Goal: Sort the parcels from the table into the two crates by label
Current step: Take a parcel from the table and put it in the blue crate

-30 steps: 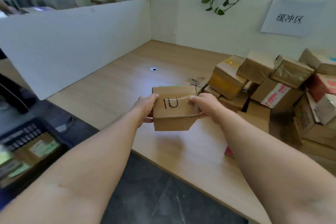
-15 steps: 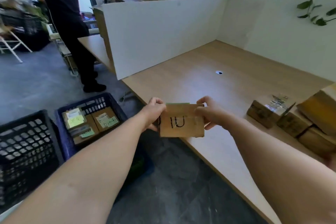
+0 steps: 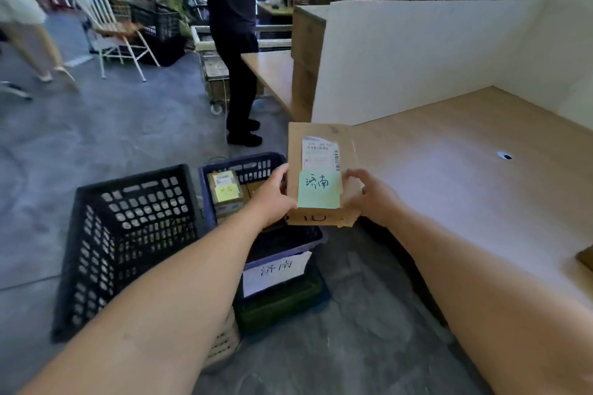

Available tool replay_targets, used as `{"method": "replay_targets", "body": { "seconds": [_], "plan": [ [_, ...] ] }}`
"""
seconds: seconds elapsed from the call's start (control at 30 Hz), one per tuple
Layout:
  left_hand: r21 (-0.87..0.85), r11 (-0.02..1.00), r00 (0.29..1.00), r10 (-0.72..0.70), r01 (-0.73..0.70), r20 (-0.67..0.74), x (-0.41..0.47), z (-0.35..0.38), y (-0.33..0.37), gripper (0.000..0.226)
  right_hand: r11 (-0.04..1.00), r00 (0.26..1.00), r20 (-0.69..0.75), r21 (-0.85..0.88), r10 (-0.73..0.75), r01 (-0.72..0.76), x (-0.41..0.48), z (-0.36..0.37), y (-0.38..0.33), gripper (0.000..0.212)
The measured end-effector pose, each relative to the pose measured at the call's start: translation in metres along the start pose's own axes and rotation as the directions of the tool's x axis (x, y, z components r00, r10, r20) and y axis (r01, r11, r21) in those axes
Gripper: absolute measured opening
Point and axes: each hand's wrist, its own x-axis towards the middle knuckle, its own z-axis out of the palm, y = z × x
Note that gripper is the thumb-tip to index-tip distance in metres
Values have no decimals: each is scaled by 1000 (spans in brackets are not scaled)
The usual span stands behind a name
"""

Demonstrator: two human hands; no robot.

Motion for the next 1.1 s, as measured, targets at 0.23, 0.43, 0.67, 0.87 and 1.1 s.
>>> {"method": "replay_targets", "body": {
  "seconds": [0.23, 0.43, 0.67, 0.87, 1.1],
  "plan": [
    [38, 999, 993, -10, 15, -118, -6, -53, -40, 87, 975, 974, 101, -76, -202, 210, 25, 41, -50, 61],
    [48, 994, 982, -86, 96, -169, 4, -68, -71, 90, 969, 963, 164, -84, -215, 230, 51, 74, -59, 57],
    [70, 978, 965, -181, 197, -190, 45, -64, -103, 93, 967, 927, 303, -53, -223, 250, 106, 97, -44, 61],
    [85, 947, 939, -291, 310, -185, 100, -57, -125, 98, 971, 880, 437, -51, -187, 232, 174, 114, -24, 71],
    [63, 880, 880, -464, 471, -106, 155, -29, -176, 97, 976, 805, 590, -124, -71, 177, 242, 157, 17, 74]
  ]
}}
